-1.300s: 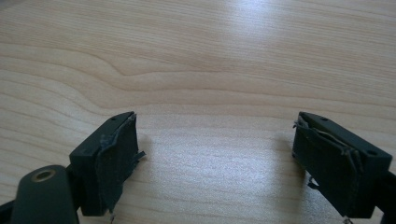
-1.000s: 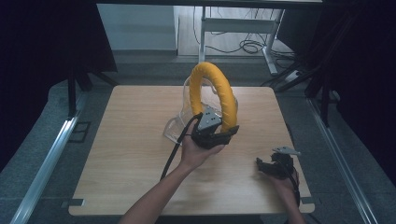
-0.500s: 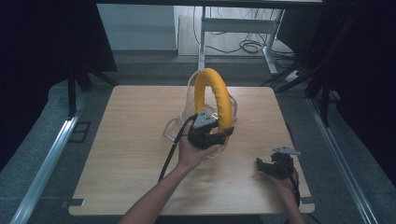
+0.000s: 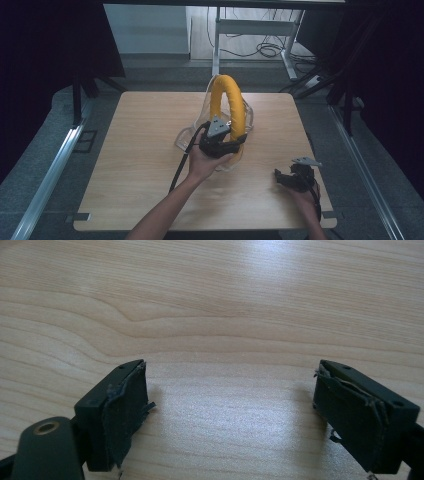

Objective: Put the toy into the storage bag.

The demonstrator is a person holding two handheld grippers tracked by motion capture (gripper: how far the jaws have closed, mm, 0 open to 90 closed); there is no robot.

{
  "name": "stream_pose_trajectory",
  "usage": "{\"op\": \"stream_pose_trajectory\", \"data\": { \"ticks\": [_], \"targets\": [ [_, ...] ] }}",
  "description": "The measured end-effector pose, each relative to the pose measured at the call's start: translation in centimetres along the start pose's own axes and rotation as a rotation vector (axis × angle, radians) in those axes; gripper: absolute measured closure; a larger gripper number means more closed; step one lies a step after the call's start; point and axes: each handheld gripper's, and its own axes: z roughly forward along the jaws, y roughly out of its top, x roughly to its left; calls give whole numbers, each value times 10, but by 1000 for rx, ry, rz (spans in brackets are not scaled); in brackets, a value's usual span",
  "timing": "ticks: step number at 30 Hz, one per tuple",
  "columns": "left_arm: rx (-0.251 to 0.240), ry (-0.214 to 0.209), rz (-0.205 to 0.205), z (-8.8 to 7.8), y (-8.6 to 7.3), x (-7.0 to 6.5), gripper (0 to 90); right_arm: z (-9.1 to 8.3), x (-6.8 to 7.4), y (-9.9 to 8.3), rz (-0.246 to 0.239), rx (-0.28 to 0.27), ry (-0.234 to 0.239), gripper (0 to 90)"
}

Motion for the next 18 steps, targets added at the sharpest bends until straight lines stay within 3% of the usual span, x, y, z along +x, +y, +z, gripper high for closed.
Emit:
{"op": "stream_pose_trajectory", "data": {
  "ticks": [9,18],
  "targets": [
    [-19,-6,5,-10,2,0,345,0,0,0,-1,0,0,142],
    [-59,15,9,-39,-7,6,335,0,0,0,0,0,0,142]
  ]
}}
